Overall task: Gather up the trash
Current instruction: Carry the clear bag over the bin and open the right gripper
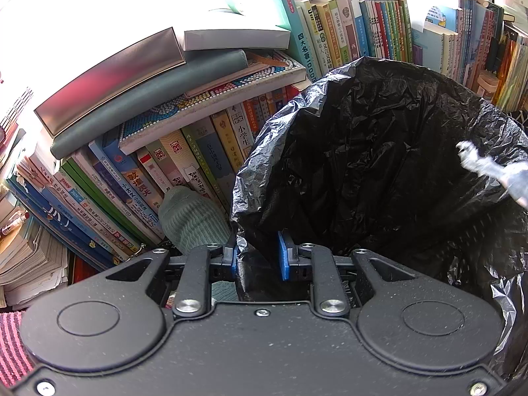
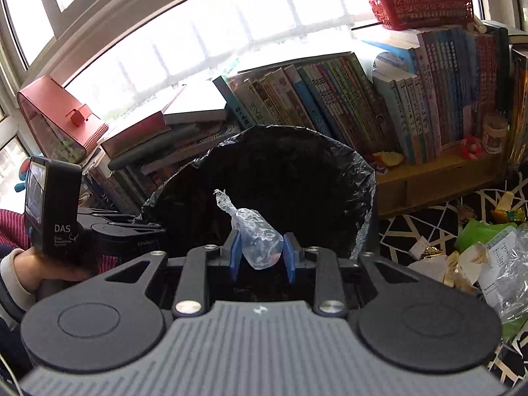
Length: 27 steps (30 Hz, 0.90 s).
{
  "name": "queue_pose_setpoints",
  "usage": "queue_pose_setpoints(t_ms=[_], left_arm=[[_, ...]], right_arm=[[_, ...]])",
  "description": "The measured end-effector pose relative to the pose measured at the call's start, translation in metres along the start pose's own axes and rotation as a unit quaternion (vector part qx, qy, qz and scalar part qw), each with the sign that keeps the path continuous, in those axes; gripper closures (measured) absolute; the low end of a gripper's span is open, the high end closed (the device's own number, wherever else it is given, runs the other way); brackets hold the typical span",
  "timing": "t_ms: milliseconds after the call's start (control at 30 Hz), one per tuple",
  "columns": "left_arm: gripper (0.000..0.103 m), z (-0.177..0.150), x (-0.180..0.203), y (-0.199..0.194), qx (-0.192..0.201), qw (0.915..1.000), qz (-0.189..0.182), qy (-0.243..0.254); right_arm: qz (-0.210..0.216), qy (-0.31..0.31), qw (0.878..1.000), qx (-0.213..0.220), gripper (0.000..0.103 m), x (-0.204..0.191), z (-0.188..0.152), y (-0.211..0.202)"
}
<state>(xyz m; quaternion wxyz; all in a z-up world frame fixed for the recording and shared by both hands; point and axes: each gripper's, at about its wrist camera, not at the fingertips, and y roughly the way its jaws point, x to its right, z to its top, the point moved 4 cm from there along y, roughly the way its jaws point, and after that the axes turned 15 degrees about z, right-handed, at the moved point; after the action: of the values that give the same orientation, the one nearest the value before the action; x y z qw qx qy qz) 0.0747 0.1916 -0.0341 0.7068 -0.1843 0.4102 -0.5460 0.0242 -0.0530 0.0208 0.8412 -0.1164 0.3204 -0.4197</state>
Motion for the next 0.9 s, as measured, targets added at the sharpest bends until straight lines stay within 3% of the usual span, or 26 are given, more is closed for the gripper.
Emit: queue_pose_setpoints(t_ms=[200,267,333,567,800,900], left_arm=[[0.082,0.0,0.0,0.0,0.0,1.0,0.0,0.0],[0.082,0.0,0.0,0.0,0.0,1.0,0.0,0.0],[0.082,0.0,0.0,0.0,0.0,1.0,0.0,0.0],[0.082,0.0,0.0,0.0,0.0,1.0,0.0,0.0],[0.082,0.0,0.0,0.0,0.0,1.0,-0.001,0.0],[0.082,0.0,0.0,0.0,0.0,1.0,0.0,0.0]], right_arm=[[-0.001,0.01,1.0,-0.006,0.065,0.007,-0.004,0.004],[-0.003,0.008,1.0,-0.006,0.05,0.008,-0.004,0.005],[0.0,0.006,1.0,-0.004,0.045,0.007,-0.003,0.004],[-0.003,0.002,1.0,0.001,0.041,0.008,-0.002,0.002],[-0.028,0.005,0.999,0.036,0.036,0.019,0.005,-0.016],[-0.054,0.008,0.997,0.06,0.029,0.03,0.011,-0.03]])
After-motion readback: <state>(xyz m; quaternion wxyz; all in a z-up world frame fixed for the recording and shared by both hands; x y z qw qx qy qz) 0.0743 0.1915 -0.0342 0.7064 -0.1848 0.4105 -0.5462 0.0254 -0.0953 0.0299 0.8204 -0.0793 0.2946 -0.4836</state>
